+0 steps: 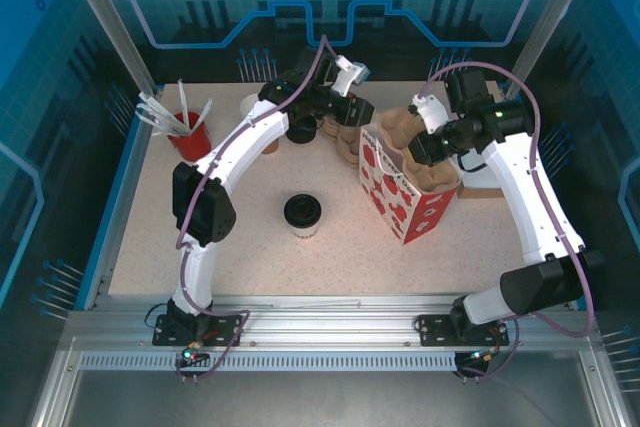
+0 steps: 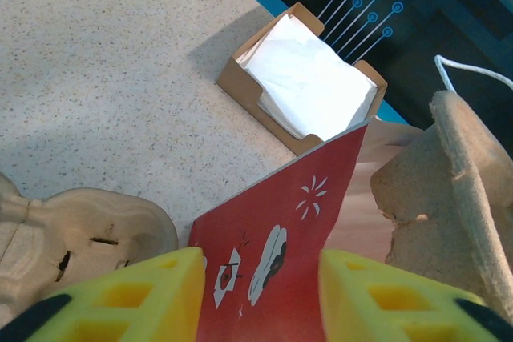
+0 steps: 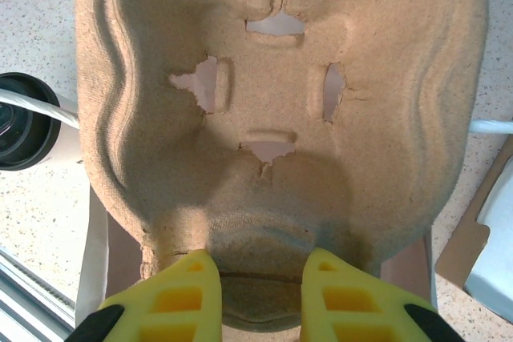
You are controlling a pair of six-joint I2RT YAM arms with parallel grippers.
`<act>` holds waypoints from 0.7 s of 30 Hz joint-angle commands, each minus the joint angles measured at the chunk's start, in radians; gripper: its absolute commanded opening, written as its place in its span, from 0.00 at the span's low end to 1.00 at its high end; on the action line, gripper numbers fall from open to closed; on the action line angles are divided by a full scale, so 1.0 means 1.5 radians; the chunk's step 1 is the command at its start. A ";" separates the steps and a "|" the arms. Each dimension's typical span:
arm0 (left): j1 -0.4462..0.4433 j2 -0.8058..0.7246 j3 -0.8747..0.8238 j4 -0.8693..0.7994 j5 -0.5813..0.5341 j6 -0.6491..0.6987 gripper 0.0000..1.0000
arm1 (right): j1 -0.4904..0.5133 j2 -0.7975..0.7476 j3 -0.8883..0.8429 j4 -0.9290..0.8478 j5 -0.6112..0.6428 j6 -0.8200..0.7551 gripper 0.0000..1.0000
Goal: Pack the takeout coffee
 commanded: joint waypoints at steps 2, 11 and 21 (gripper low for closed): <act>0.008 -0.070 -0.001 0.024 0.010 -0.035 0.54 | -0.010 -0.001 0.014 -0.026 -0.014 -0.003 0.12; 0.001 -0.244 -0.201 0.126 -0.034 -0.102 0.65 | -0.010 -0.001 0.010 -0.020 -0.015 -0.004 0.12; -0.072 -0.432 -0.453 0.257 0.012 -0.242 0.74 | -0.009 -0.001 0.009 -0.021 -0.012 -0.004 0.12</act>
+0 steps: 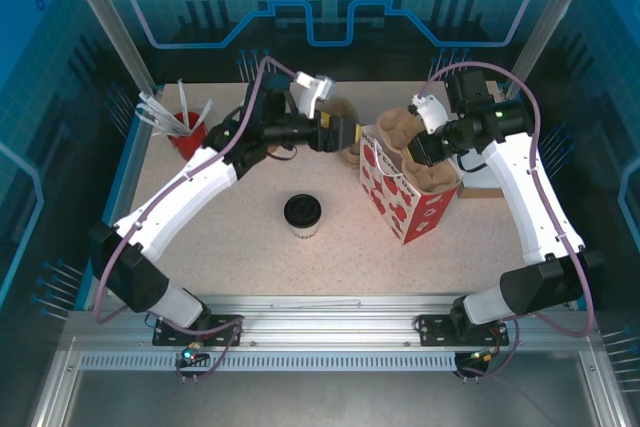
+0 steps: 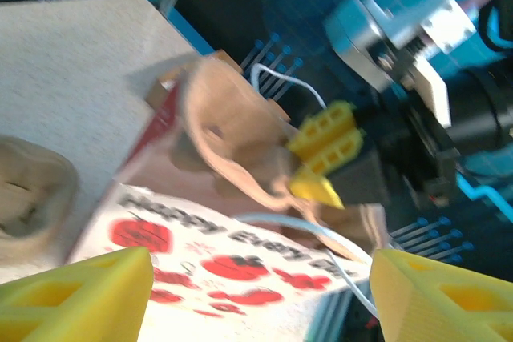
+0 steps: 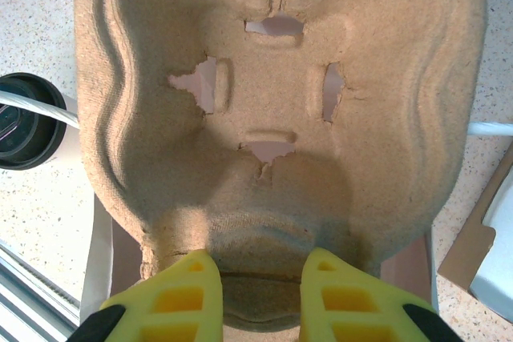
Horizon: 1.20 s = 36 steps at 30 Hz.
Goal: Pack the takeout coffee
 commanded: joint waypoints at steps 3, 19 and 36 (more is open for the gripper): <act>-0.041 -0.035 -0.032 0.039 0.009 -0.056 0.75 | -0.008 -0.002 0.007 -0.020 -0.008 -0.004 0.12; -0.091 0.024 -0.003 0.035 0.020 -0.065 0.44 | -0.008 -0.006 0.008 -0.021 -0.001 -0.002 0.12; -0.084 -0.040 -0.051 0.035 -0.021 -0.049 0.03 | -0.018 -0.006 0.008 -0.022 0.013 -0.008 0.11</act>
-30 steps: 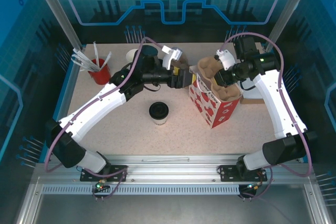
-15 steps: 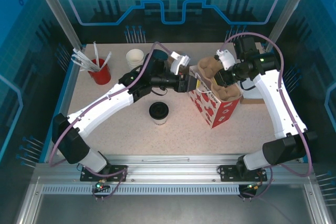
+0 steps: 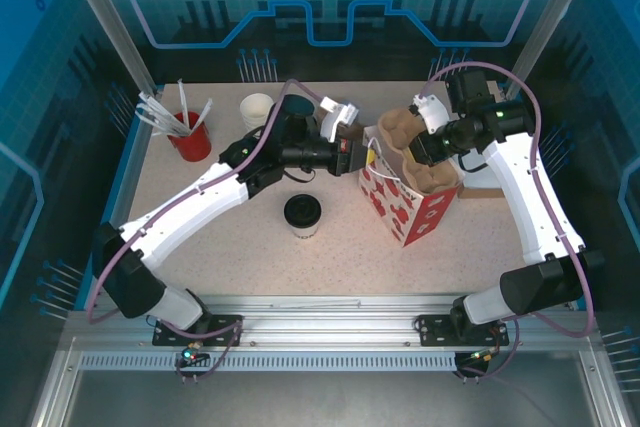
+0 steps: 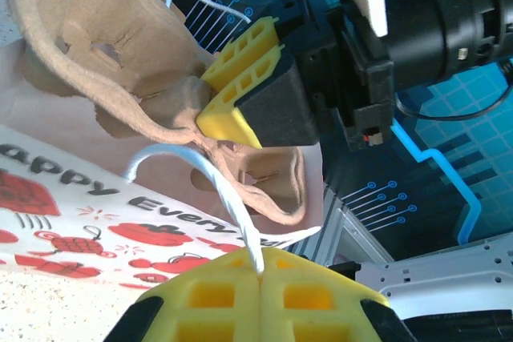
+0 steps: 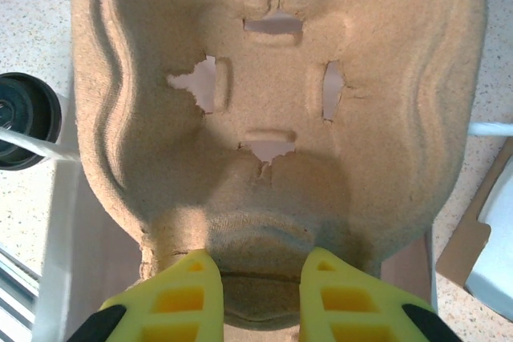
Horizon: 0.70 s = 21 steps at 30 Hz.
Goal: Pack the takeout coffee
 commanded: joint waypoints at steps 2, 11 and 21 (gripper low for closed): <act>0.002 -0.031 -0.018 0.018 -0.011 0.010 0.03 | -0.012 -0.005 0.007 -0.020 0.005 -0.006 0.11; 0.002 -0.026 -0.023 0.023 -0.009 0.011 0.05 | 0.009 -0.012 -0.010 -0.024 0.023 -0.003 0.11; 0.004 -0.043 -0.040 0.006 -0.050 0.040 0.33 | 0.034 -0.032 -0.060 -0.001 0.003 0.013 0.11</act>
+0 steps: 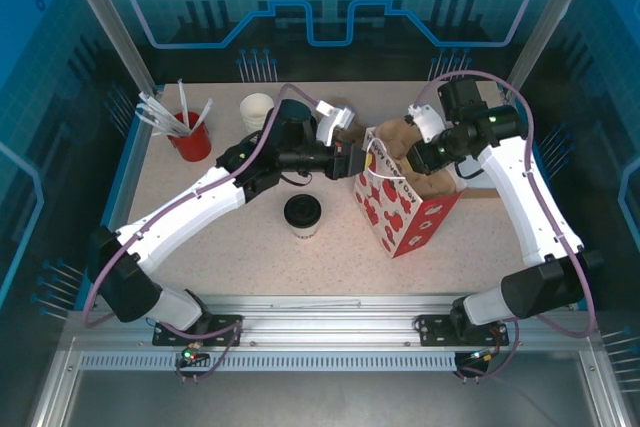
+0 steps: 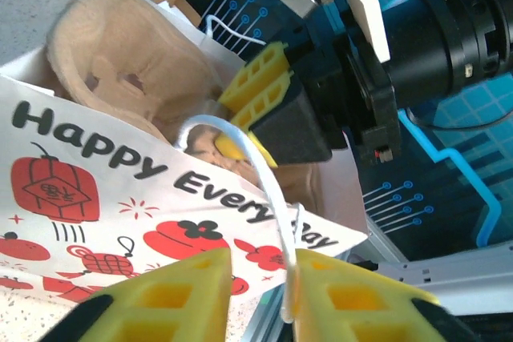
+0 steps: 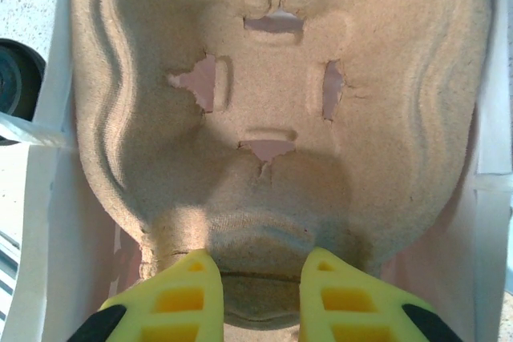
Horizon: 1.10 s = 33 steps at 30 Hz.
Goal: Pack the takeout coffee
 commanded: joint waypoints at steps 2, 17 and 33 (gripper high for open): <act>0.004 -0.035 -0.007 -0.013 -0.039 0.040 0.42 | 0.011 -0.021 -0.014 0.001 -0.009 0.007 0.11; 0.122 -0.046 0.036 -0.051 -0.019 0.087 0.71 | 0.026 -0.032 -0.020 0.008 -0.011 0.008 0.11; 0.102 0.256 0.333 -0.260 0.055 0.215 0.52 | 0.027 -0.021 -0.012 0.007 -0.011 0.003 0.11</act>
